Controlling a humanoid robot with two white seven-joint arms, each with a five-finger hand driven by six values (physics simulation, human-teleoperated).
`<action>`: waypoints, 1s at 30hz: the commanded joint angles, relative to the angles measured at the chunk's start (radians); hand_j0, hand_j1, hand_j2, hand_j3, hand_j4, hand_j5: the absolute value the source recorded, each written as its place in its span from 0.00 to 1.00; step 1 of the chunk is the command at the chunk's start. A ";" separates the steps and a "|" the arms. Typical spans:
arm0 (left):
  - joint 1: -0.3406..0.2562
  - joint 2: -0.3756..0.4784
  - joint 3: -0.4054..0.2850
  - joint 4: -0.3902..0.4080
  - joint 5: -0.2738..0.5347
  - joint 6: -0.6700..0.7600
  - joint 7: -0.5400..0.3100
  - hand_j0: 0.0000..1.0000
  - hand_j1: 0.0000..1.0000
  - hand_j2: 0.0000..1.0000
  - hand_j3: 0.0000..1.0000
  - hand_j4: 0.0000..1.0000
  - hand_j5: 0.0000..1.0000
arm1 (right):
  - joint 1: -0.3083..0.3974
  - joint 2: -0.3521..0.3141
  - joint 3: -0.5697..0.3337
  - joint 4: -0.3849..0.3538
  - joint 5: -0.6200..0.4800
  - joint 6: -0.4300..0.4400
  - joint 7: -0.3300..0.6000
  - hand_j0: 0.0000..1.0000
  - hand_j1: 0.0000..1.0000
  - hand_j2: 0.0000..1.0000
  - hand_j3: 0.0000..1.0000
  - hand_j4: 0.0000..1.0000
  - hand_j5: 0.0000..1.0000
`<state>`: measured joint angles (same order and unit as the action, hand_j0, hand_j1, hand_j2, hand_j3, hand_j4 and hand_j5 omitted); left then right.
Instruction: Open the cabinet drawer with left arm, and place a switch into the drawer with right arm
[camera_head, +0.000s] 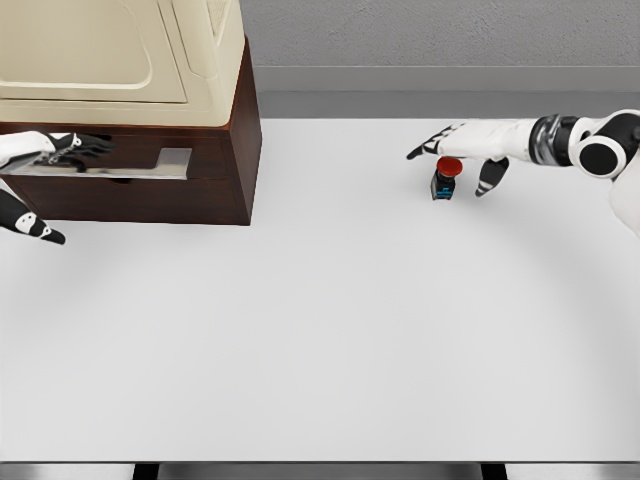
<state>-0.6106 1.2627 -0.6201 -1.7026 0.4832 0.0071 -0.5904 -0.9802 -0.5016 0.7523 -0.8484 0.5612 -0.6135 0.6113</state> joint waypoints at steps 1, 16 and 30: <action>0.000 -0.008 -0.012 0.024 -0.103 -0.001 0.004 1.00 1.00 1.00 1.00 1.00 1.00 | 0.000 0.000 0.001 0.002 -0.004 0.003 0.000 1.00 1.00 1.00 1.00 1.00 1.00; 0.005 -0.008 -0.059 0.031 -0.132 -0.002 0.006 1.00 1.00 1.00 1.00 1.00 1.00 | -0.008 0.000 0.001 0.006 -0.004 0.003 0.000 1.00 1.00 1.00 1.00 1.00 1.00; 0.008 0.003 -0.110 0.006 -0.135 -0.018 0.001 1.00 1.00 1.00 1.00 1.00 1.00 | -0.008 0.000 0.001 0.006 -0.004 0.003 0.000 1.00 1.00 1.00 1.00 1.00 1.00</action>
<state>-0.6032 1.2698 -0.6805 -1.6997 0.4868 -0.0107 -0.5783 -0.9879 -0.5011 0.7549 -0.8419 0.5615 -0.6134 0.6113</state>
